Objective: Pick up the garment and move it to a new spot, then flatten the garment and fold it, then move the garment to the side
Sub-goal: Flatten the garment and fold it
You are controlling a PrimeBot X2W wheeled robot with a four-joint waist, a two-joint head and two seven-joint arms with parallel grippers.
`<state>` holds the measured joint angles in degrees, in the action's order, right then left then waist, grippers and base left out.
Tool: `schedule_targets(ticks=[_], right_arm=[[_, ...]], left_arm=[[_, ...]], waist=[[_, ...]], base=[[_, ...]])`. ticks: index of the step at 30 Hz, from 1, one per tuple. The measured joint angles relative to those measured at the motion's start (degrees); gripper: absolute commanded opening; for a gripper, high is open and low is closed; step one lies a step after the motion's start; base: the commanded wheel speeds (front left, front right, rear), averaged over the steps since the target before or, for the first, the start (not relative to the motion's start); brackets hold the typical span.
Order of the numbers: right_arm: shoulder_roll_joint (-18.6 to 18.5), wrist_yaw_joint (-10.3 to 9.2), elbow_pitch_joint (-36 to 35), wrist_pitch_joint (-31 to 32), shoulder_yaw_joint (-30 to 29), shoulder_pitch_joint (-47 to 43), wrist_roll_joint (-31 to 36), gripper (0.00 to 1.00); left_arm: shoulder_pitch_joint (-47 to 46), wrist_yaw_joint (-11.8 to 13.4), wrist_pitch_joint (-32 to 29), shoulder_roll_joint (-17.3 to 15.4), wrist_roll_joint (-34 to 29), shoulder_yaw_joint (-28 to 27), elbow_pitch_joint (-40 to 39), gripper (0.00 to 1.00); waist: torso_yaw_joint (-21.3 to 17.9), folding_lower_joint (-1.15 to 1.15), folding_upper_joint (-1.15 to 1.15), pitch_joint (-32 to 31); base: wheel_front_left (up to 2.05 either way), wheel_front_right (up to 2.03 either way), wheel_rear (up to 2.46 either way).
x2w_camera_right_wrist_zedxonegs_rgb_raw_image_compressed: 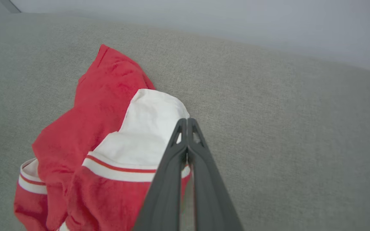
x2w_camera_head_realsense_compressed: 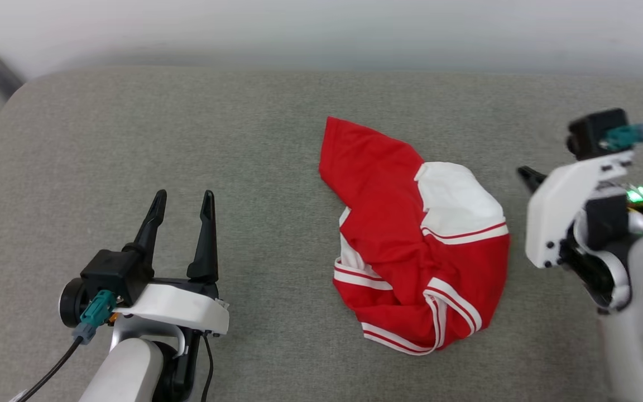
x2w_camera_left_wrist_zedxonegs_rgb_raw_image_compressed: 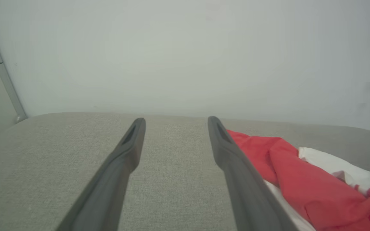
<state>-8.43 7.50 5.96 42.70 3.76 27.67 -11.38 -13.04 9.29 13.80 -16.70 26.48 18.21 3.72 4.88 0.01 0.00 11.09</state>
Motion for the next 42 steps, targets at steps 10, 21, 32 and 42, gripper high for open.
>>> schedule_targets(ticks=[10, 21, 32, 42], right_arm=[[4.4, 0.0, -8.4, -10.6, -12.5, -15.7, 1.0, 0.0], [5.5, 0.0, -5.3, -22.7, -10.7, -24.4, -1.4, 0.0], [5.5, 0.0, -4.1, -23.8, -10.8, -22.5, -0.8, 1.0], [2.8, 0.0, 0.0, -13.3, -14.5, -13.3, -4.0, 1.0]], left_arm=[[1.2, 0.8, 0.0, -0.7, 0.4, -0.4, -0.9, 1.0], [3.0, 1.8, 0.1, -1.2, 1.0, -1.5, -1.3, 1.0], [3.2, 2.2, -0.1, -1.3, 1.4, -0.8, -1.9, 1.0], [2.0, 1.8, -0.1, -1.1, 1.4, -0.2, -2.3, 1.0]], waist=[[-2.7, 0.0, 0.0, -1.2], [-3.5, 0.0, 0.0, -2.1], [-2.7, 0.0, 0.0, -2.3], [-1.3, -0.01, 0.0, -0.8]], base=[[0.0, 0.0, 0.0], [0.0, 0.0, 0.0], [0.0, 0.0, 0.0], [0.0, 0.0, 0.0]])
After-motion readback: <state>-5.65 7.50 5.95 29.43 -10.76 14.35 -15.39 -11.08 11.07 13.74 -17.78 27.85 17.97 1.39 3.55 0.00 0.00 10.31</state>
